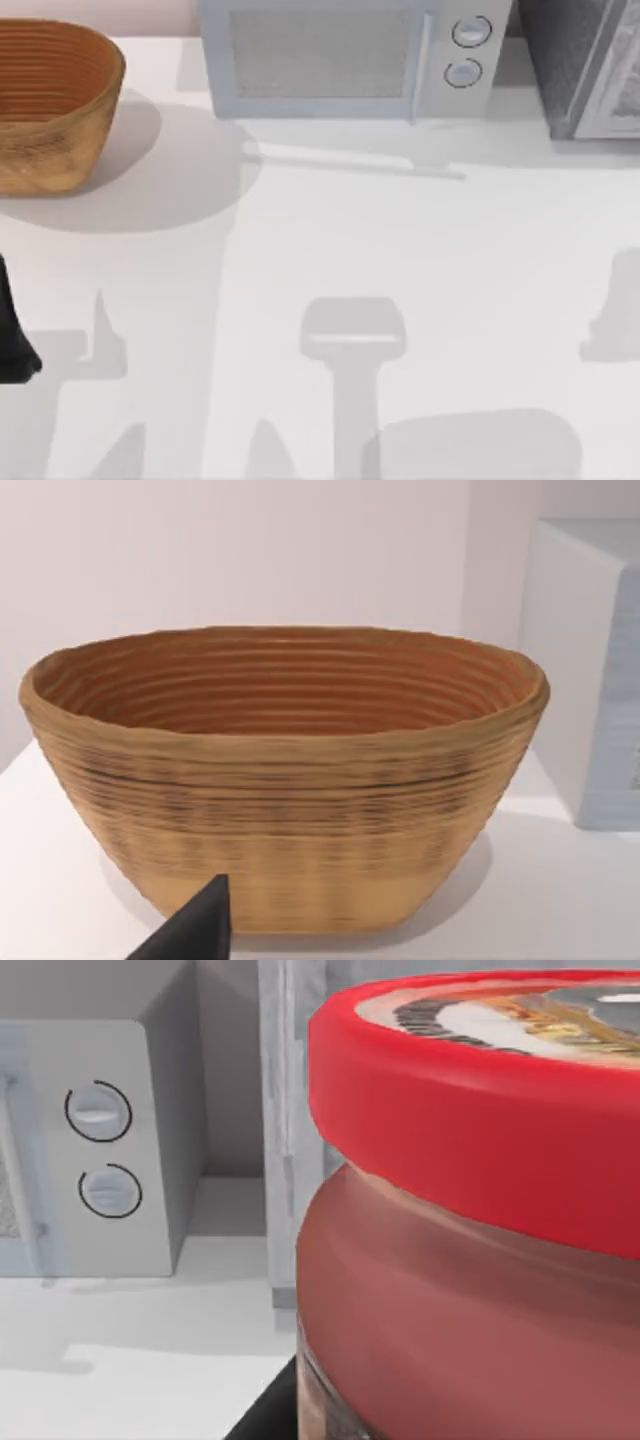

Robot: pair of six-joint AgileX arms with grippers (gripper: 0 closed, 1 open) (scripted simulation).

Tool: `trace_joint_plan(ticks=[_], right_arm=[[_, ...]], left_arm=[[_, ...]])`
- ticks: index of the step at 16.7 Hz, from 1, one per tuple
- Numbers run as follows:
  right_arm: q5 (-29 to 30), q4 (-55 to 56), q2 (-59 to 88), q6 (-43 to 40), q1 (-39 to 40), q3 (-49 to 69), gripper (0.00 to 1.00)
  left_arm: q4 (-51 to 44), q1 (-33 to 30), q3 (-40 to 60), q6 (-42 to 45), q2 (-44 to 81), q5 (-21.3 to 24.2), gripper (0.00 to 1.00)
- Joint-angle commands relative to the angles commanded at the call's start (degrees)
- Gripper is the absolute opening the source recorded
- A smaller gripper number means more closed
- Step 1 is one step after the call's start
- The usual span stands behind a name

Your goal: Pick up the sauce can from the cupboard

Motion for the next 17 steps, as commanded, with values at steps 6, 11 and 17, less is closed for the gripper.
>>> trace_joint_plan(ticks=[6,11,17], right_arm=[[-4.64,6.07,-10.63,0.01,-3.75,-11.32,0.0],[-4.58,5.94,-10.35,0.12,-3.58,-11.33,0.0],[-5.43,16.55,0.95,-0.24,2.28,-5.76,0.0]], left_arm=[[0.0,0.0,0.0,0.0,0.0,0.0,1.0],[0.0,0.0,0.0,0.0,0.0,0.0,1.0],[0.0,0.0,0.0,0.0,0.0,0.0,1.0]])
